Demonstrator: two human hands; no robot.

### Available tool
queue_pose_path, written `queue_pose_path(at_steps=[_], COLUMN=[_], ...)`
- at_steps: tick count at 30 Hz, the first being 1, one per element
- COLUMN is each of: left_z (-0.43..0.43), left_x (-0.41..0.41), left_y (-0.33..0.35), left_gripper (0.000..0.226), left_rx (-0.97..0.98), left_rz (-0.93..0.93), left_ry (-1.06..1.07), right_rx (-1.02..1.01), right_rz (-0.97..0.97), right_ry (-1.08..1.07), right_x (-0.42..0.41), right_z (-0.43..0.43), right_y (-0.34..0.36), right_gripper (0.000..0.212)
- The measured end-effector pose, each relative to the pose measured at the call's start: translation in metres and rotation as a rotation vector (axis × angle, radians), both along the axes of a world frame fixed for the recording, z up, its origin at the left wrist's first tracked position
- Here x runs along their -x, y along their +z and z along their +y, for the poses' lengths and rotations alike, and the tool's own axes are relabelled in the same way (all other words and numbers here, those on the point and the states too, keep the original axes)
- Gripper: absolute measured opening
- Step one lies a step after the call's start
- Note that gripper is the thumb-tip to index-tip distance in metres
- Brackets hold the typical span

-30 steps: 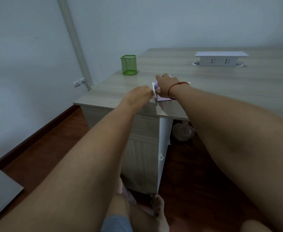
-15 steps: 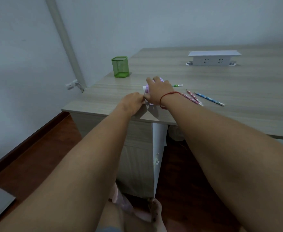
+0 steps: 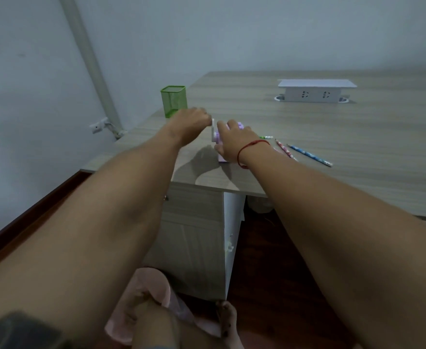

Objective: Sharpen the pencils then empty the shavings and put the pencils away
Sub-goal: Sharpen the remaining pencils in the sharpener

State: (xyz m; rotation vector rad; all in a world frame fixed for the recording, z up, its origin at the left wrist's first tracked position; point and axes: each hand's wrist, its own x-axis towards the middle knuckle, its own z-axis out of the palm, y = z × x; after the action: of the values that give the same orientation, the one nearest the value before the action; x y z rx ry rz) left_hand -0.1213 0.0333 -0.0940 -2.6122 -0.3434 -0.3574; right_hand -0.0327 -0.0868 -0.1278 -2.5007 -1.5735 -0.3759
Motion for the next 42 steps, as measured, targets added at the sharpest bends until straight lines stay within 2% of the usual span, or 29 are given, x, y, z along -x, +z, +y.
queue_pose_path(at_steps=[4,8,11,15,20,28,35,42], left_z=[-0.004,-0.002,-0.001,-0.003,-0.008,-0.022,-0.039,-0.05], left_x=[0.005,0.008,0.006,0.003,0.001,0.021,0.037,0.041], left_y=[0.003,-0.007,-0.005,-0.002,0.002,-0.002,-0.007,-0.056], left_gripper=[0.026,0.024,0.025,0.029,0.027,0.02,0.02,0.023], left_rx=[0.026,0.079,0.084,0.069,0.048,0.05,0.042,0.214], left_rz=[-0.072,-0.11,-0.111,-0.072,-0.066,-0.163,-0.087,0.0], left_ry=[0.006,0.025,0.04,0.043,0.081,0.033,-0.03,0.097], right_rx=[0.021,0.001,-0.083,-0.04,-0.017,-0.034,-0.045,-0.027], right_rz=[0.035,0.114,0.141,0.136,0.12,0.13,0.136,0.113], right_ry=[0.012,0.082,0.076,0.063,0.036,0.029,0.03,0.054], right_x=[0.001,0.002,0.002,0.001,0.0,0.005,0.005,0.005], right_z=[-0.002,-0.008,-0.009,-0.006,-0.002,-0.005,-0.006,-0.008], right_y=[0.007,0.01,0.007,0.007,0.009,0.008,0.008,0.007], right_gripper=[0.045,0.063,0.051,0.04,0.039,0.034,0.032,0.041])
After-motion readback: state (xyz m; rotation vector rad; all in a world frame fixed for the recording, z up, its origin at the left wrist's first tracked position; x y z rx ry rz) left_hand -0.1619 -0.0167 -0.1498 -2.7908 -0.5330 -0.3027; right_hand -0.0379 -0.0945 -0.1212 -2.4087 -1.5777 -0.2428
